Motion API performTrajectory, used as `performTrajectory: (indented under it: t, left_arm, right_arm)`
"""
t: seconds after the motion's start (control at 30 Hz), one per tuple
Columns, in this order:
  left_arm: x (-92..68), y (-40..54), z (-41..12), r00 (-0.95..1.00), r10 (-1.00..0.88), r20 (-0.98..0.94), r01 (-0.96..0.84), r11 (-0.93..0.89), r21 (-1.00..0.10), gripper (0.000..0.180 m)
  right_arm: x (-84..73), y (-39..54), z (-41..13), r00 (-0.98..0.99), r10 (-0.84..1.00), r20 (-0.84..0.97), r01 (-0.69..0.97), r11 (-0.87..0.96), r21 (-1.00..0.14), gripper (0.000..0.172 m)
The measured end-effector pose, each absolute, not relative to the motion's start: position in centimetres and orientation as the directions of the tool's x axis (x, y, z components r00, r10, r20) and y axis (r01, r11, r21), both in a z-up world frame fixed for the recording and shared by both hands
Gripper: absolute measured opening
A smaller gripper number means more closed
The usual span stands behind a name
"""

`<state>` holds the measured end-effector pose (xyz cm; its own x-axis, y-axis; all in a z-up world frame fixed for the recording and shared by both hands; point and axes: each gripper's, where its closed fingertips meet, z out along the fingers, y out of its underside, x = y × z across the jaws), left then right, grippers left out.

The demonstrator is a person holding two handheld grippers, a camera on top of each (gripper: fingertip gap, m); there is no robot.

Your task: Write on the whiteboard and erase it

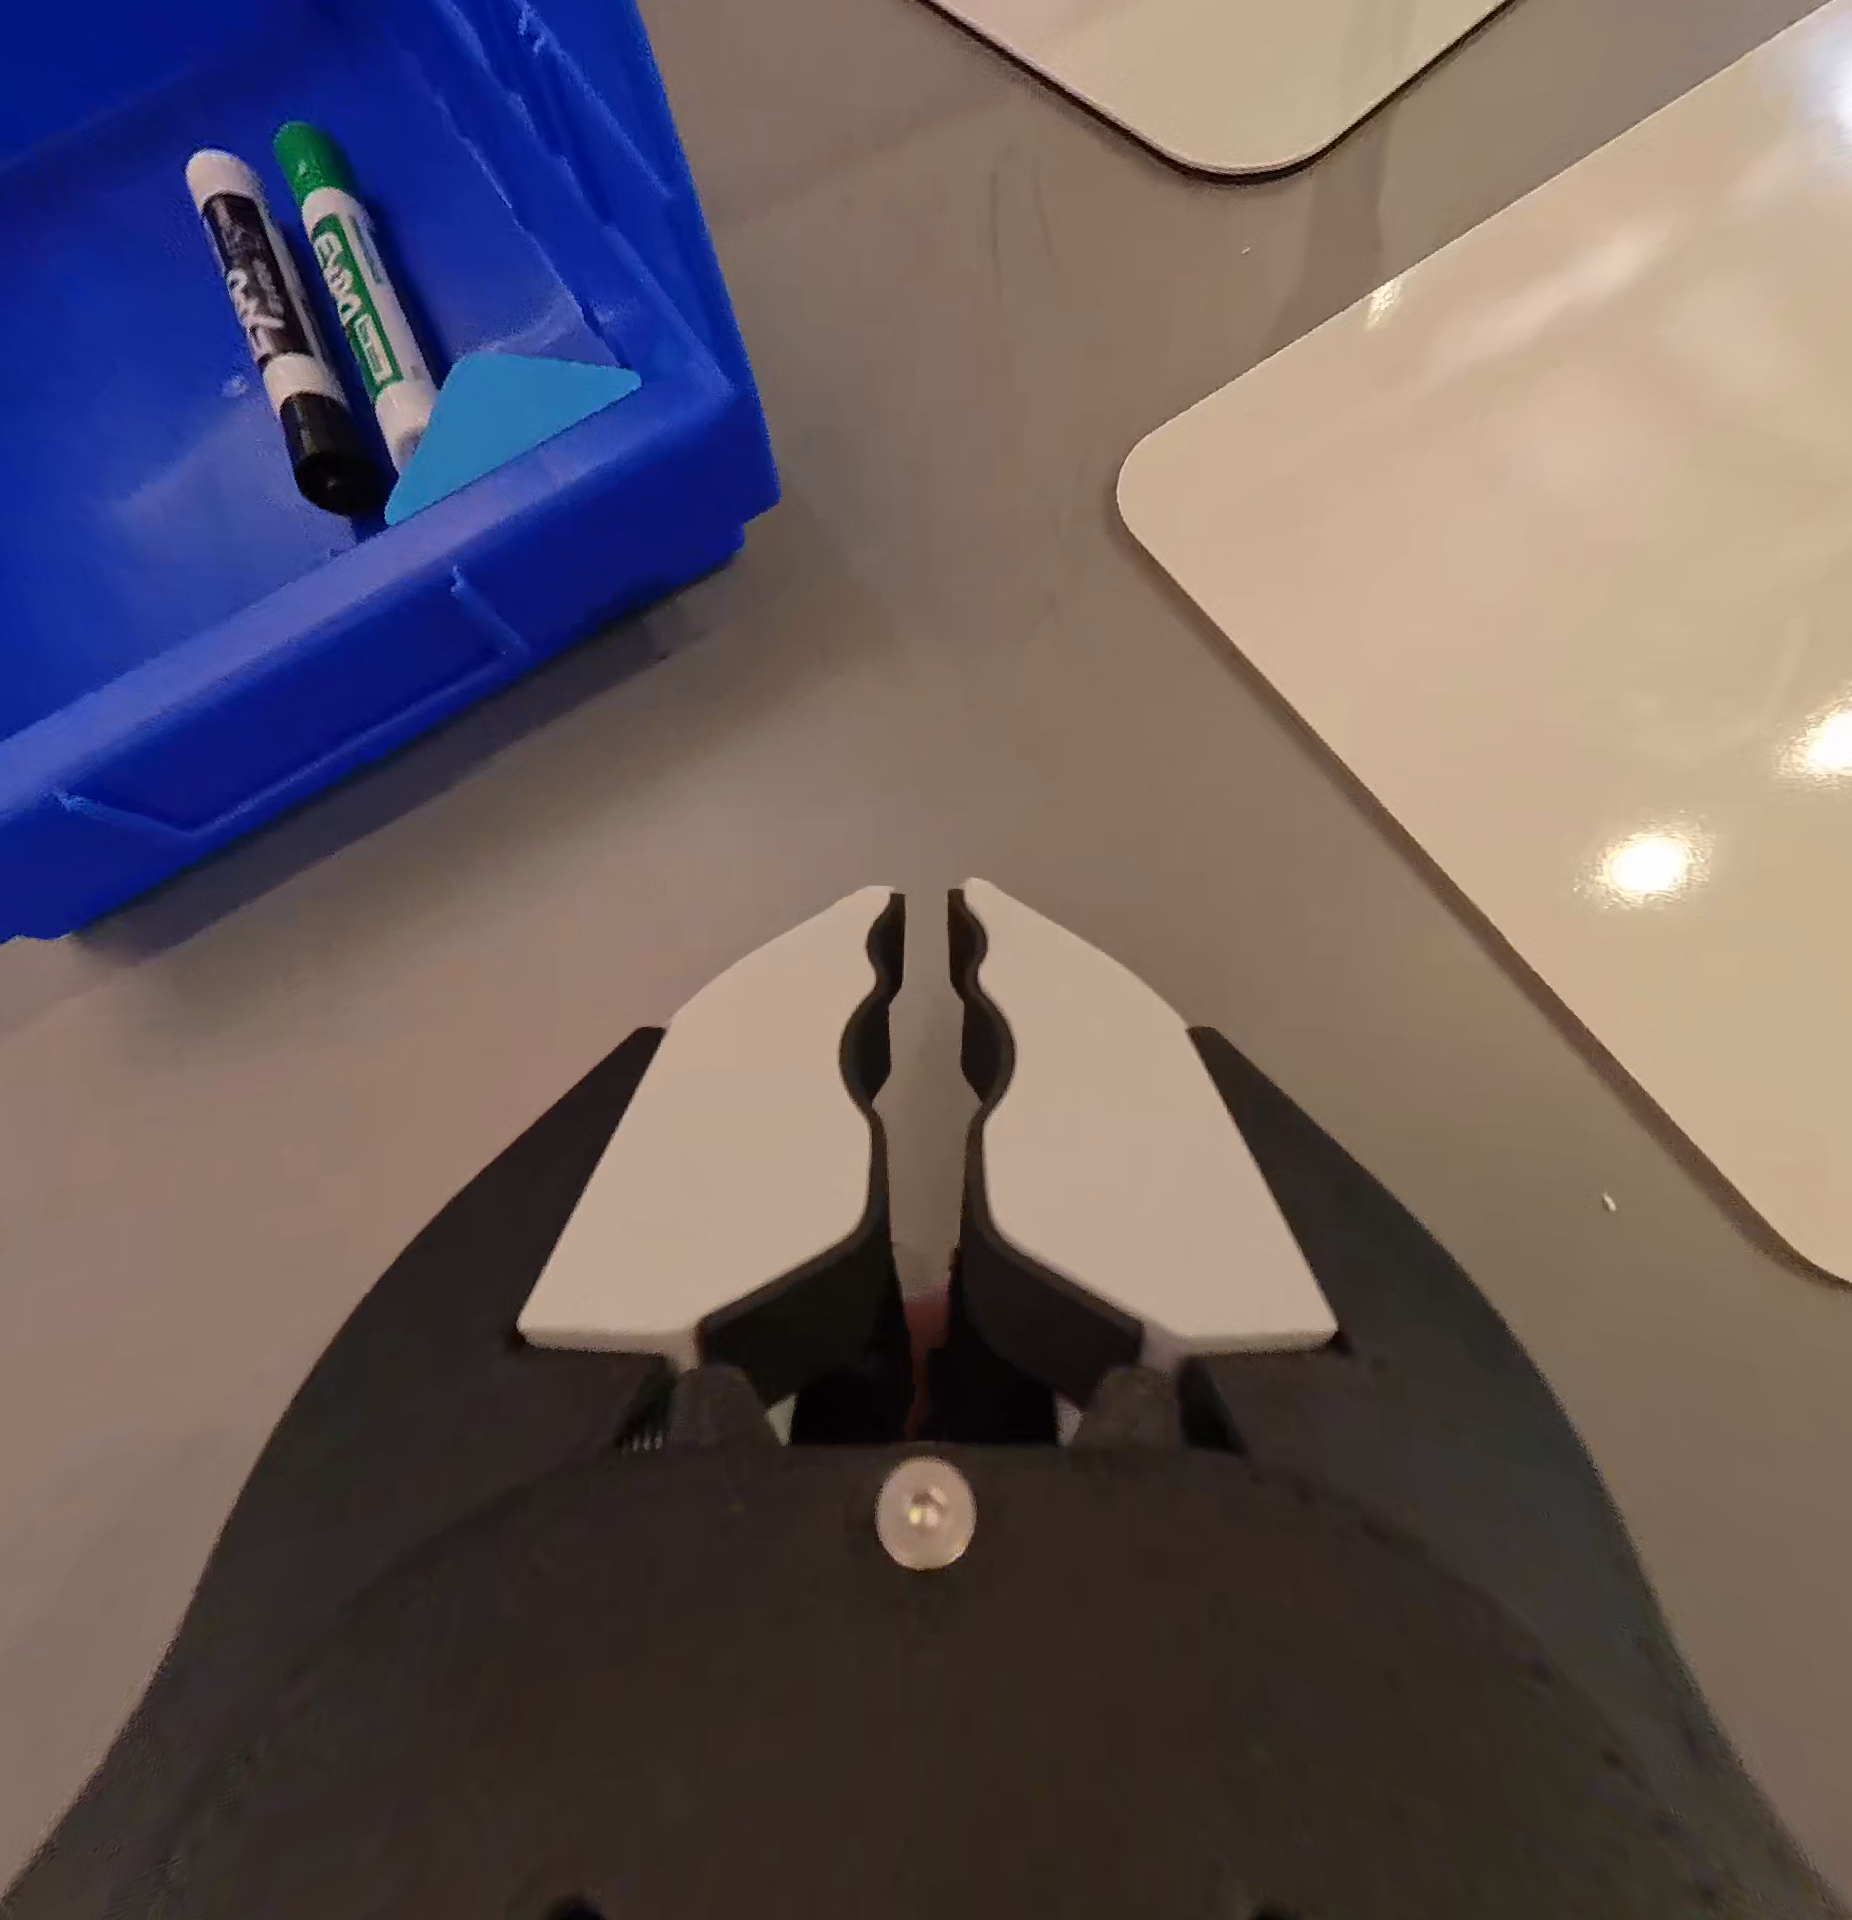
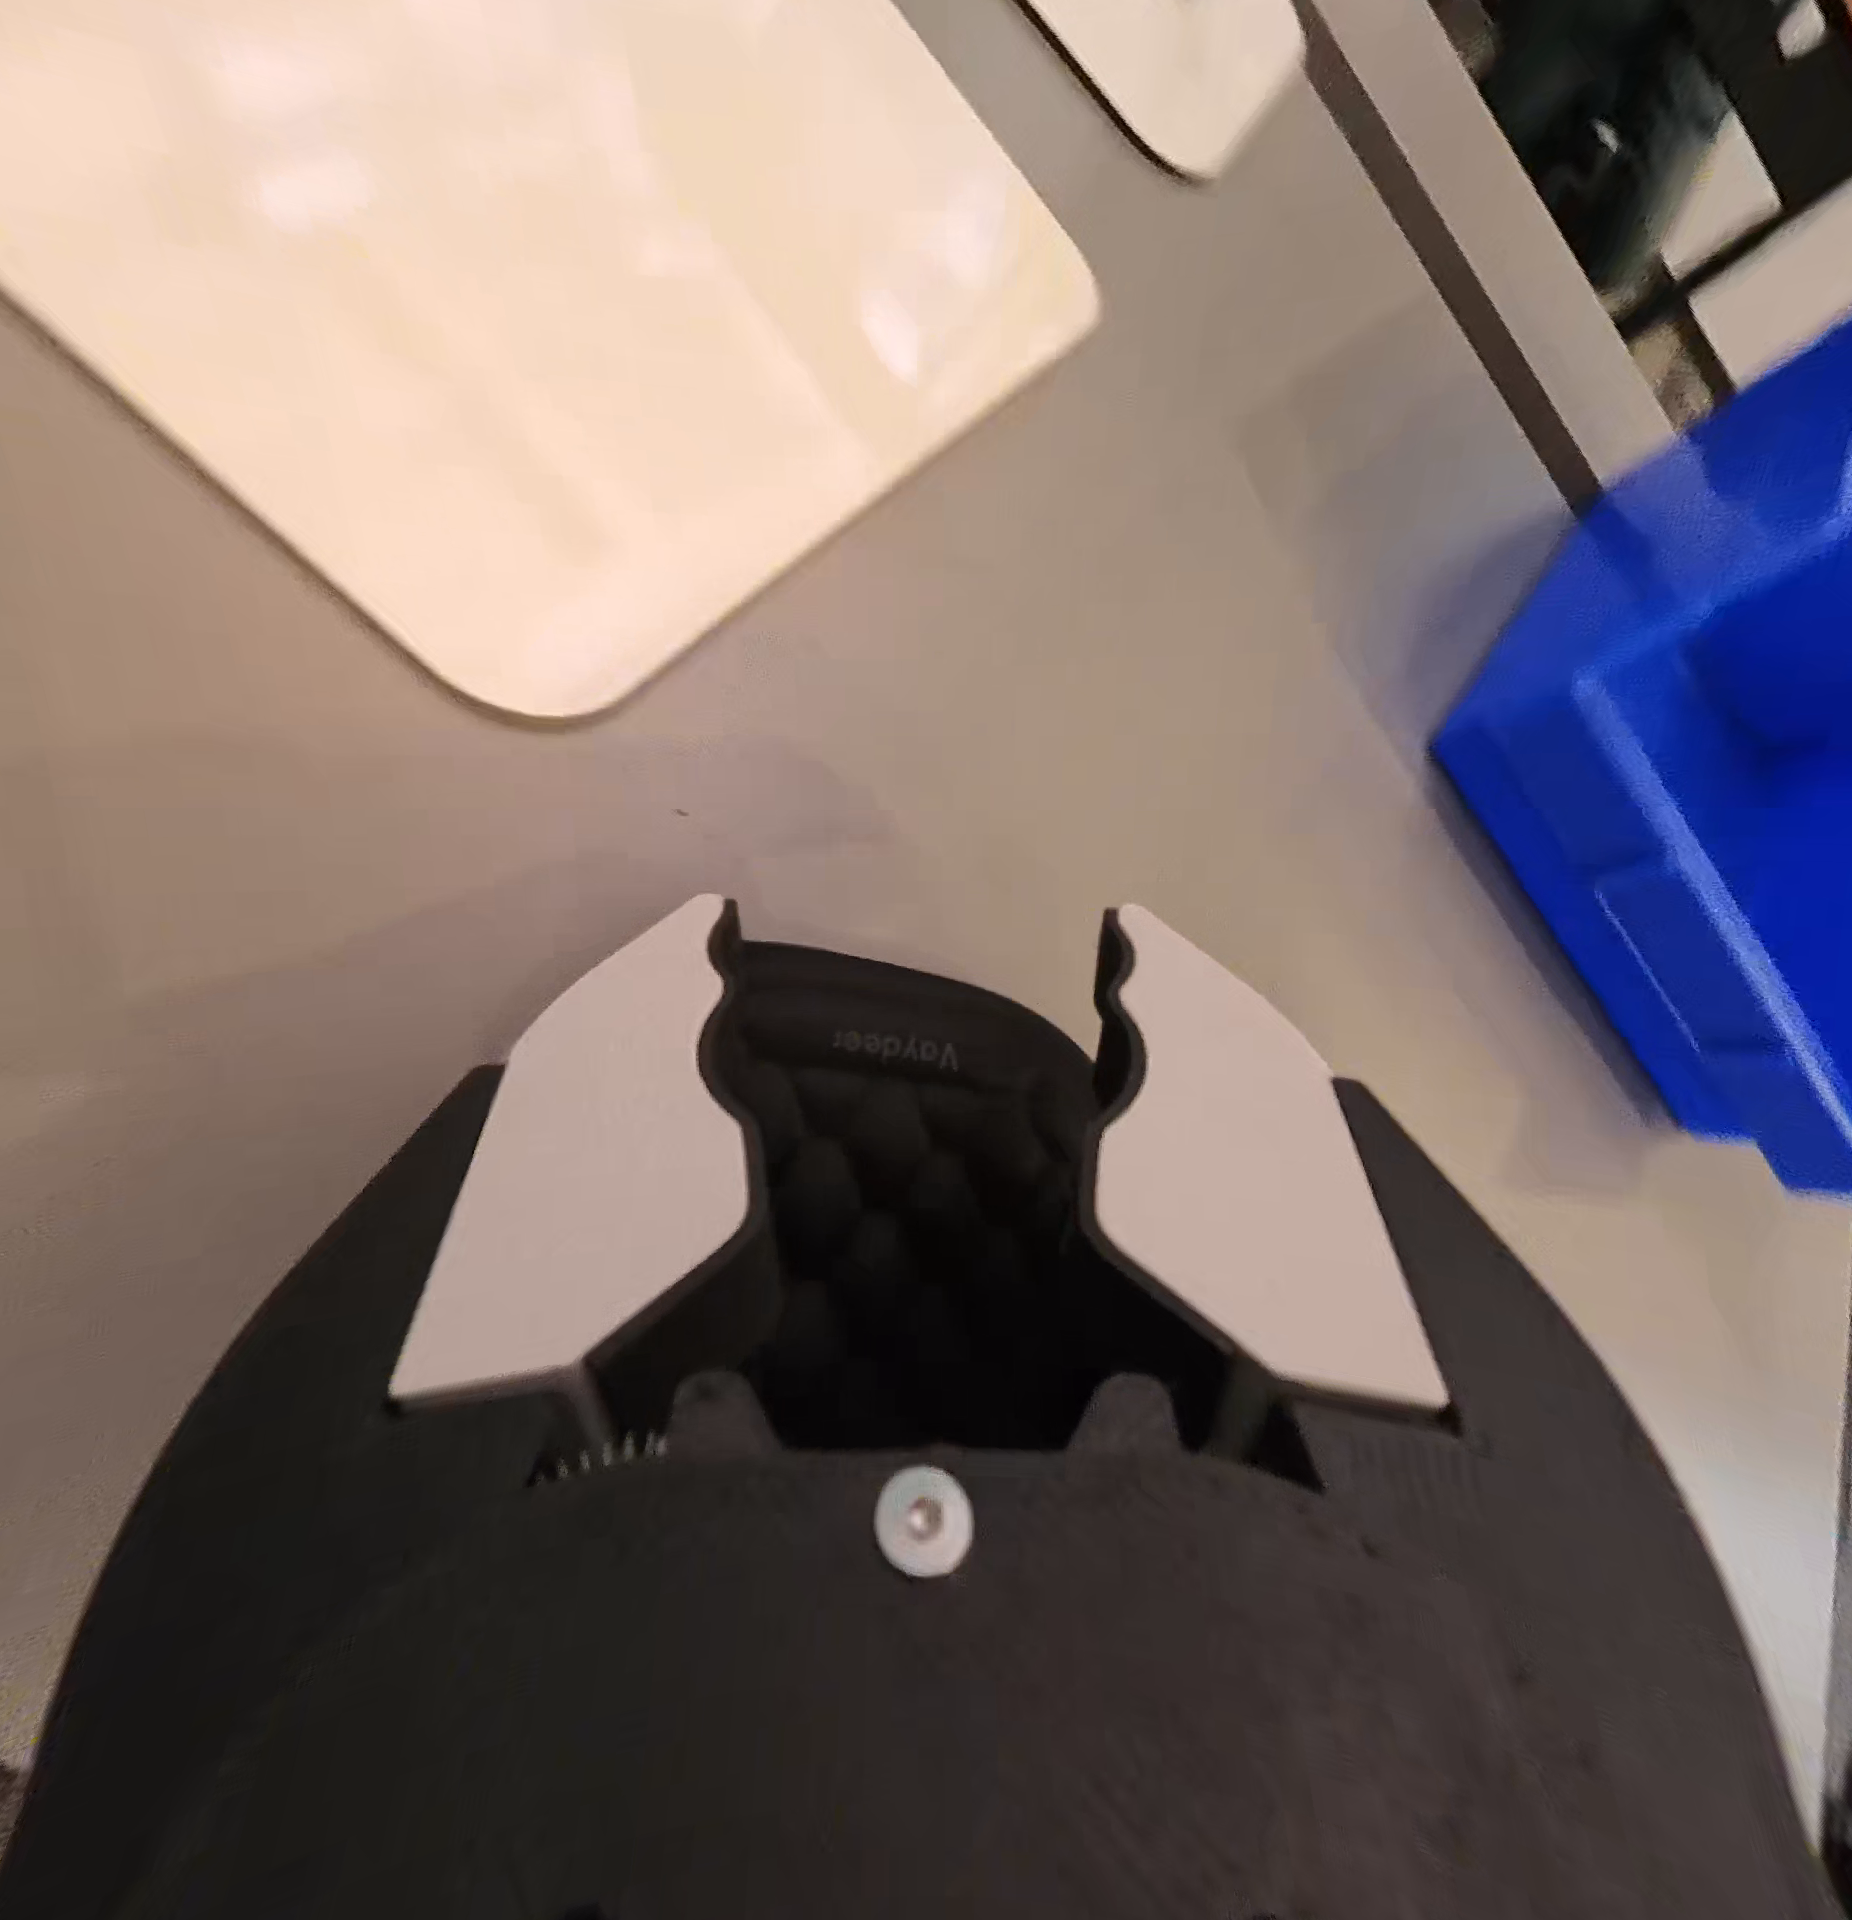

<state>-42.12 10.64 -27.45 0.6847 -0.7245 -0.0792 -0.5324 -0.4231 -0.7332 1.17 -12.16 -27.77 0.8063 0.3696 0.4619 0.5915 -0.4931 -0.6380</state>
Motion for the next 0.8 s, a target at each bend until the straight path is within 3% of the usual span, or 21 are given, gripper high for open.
performTrajectory:
  t: [0.03,0.1,0.23,0.33,0.47,0.6,0.67,0.7,0.8]
  left_arm:
    - [-42.4,10.5,-27.6,0.691,-0.719,-0.077,-0.53,-0.431,-0.73,0.004]
    - [-43.2,10.0,-28.1,0.704,-0.703,-0.104,-0.551,-0.447,-0.705,0.004]
    - [-43.5,9.9,-26.9,0.712,-0.693,-0.115,-0.517,-0.407,-0.753,0.007]
    - [-42.7,11.0,-24.2,0.714,-0.689,-0.122,-0.463,-0.334,-0.821,0.0]
    - [-40.0,14.1,-19.2,0.708,-0.696,-0.119,-0.371,-0.224,-0.901,0.005]
    - [-35.8,17.1,-13.6,0.679,-0.723,-0.122,-0.276,-0.098,-0.956,0.004]
    - [-33.5,18.3,-11.8,0.665,-0.73,-0.158,-0.27,-0.038,-0.962,0.007]
    - [-32.3,18.8,-11.2,0.655,-0.734,-0.178,-0.272,-0.009,-0.962,0.008]
    - [-29.3,19.7,-10.1,0.63,-0.727,-0.271,-0.319,0.076,-0.945,0.001]
  right_arm:
    - [2.0,-12.2,-27.7,0.825,0.322,0.465,0.564,-0.523,-0.638,0.068]
    - [3.8,-12.5,-27.7,0.857,0.204,0.473,0.493,-0.59,-0.639,0.067]
    - [4.9,-12.2,-26.6,0.861,0.132,0.491,0.466,-0.589,-0.66,0.059]
    - [4.9,-10.1,-23.1,0.844,0.115,0.523,0.507,-0.486,-0.712,0.053]
    - [2.5,-3.3,-16.5,0.901,0.182,0.395,0.433,-0.292,-0.853,0.063]
    - [-0.2,4.3,-11.5,0.87,0.277,0.407,0.455,-0.135,-0.88,0.069]
    - [-1.6,7.2,-9.3,0.868,0.302,0.393,0.427,-0.051,-0.903,0.059]
    - [-2.2,8.4,-8.5,0.87,0.315,0.38,0.406,-0.021,-0.914,0.062]
    - [-4.5,10.6,-6.7,0.835,0.348,0.426,0.418,0.101,-0.903,0.042]
